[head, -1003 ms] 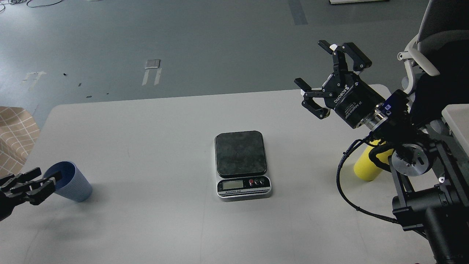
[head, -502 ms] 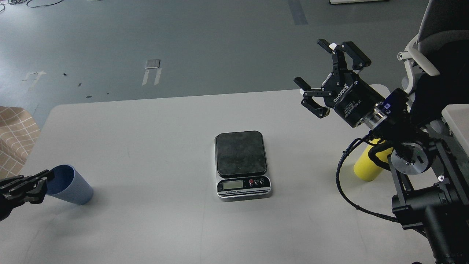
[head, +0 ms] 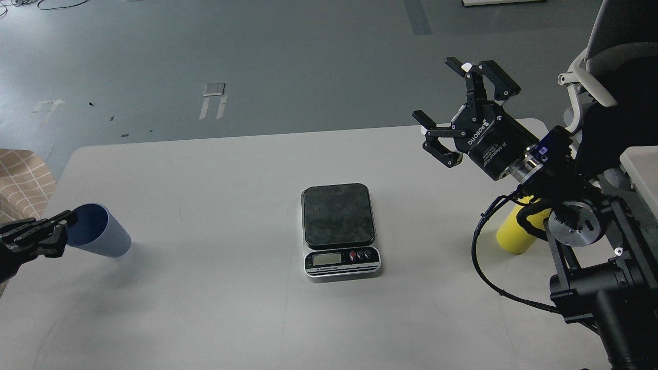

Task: Pour seasoning into cup on scale with both arms
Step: 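Lift the blue cup with the left gripper over the scale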

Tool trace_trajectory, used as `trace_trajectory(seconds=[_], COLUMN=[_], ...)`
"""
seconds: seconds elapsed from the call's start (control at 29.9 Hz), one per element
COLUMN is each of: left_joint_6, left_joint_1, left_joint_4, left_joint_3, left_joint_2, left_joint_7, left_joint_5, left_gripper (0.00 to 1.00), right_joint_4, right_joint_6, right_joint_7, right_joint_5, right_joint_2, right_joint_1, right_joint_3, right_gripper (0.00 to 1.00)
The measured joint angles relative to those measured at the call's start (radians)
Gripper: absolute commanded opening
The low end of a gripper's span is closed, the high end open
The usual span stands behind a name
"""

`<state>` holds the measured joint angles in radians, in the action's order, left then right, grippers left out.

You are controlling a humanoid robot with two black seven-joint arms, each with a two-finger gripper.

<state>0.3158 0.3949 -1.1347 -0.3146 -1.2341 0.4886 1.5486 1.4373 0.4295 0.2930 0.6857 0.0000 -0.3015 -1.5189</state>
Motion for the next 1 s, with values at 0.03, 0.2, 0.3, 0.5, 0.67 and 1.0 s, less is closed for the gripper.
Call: trace_trajectory(seconds=[0.03, 0.2, 0.3, 0.5, 0.67, 1.0], left_joint_6=[-0.009, -0.124, -0.265, -0.594, -0.73, -0.743], left_joint_1=[0.031, 0.194, 0.318, 0.495, 0.604, 0.677], left_joint_4=[-0.009, -0.05, -0.1, -0.212, -0.215, -0.104], left_joint_3=[0.001, 0.001, 0.001, 0.001, 0.001, 0.001], left_joint_2=[0.007, 0.07, 0.153, 0.307, 0.455, 0.638], left_joint_7=[0.0, 0.0, 0.0, 0.0, 0.0, 0.0], left_joint_5=[0.009, 0.152, 0.211, 0.225, 0.226, 0.229], left_gripper=[0.0, 0.0, 0.0, 0.0, 0.0, 0.0], right_joint_4=[0.0, 0.0, 0.001, 0.007, 0.013, 0.032], right_joint_6=[0.0, 0.0, 0.0, 0.0, 0.0, 0.0], right_joint_7=[0.0, 0.0, 0.0, 0.0, -0.001, -0.001], right_joint_5=[0.0, 0.0, 0.0, -0.001, -0.003, -0.005], right_joint_2=[0.0, 0.0, 0.0, 0.0, 0.0, 0.0], right_joint_1=[0.0, 0.001, 0.002, 0.008, 0.011, 0.031], right_joint_3=[0.0, 0.002, 0.003, -0.001, -0.006, -0.017], right_gripper=[1.0, 1.0, 1.0, 1.0, 1.0, 1.0])
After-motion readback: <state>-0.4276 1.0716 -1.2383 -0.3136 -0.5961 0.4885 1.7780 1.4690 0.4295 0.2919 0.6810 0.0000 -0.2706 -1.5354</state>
